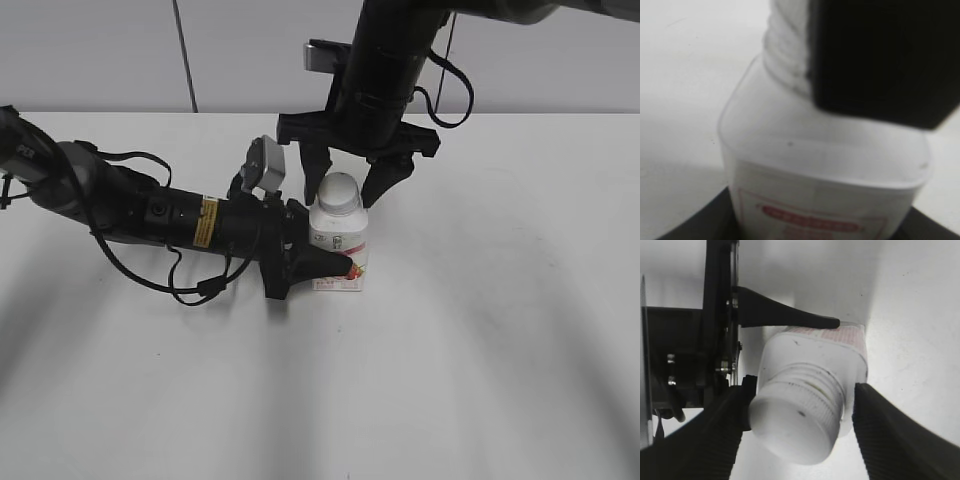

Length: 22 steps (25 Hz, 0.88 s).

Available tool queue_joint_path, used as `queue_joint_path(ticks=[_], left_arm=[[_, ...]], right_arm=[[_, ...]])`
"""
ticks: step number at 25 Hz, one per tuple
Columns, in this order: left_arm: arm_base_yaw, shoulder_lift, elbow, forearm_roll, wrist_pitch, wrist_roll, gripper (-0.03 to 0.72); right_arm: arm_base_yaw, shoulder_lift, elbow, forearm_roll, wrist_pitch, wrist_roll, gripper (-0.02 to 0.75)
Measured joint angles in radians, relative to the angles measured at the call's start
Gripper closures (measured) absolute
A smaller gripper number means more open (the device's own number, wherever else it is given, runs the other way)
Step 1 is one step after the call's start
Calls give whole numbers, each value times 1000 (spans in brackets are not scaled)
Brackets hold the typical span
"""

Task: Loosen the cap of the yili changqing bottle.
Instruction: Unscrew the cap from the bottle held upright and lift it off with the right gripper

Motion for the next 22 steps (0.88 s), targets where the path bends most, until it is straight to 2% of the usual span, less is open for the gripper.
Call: queue_joint_path(ticks=[8,14,22], left_arm=[[0,0,0,0,0,0,322],[0,0,0,0,0,0,322],[0,0,0,0,1,0,322]], right_arm=[[0,3,0,0,0,1,205],[0,3,0,-1,1,2,321],[0,3,-3,-1,8,-14,325]])
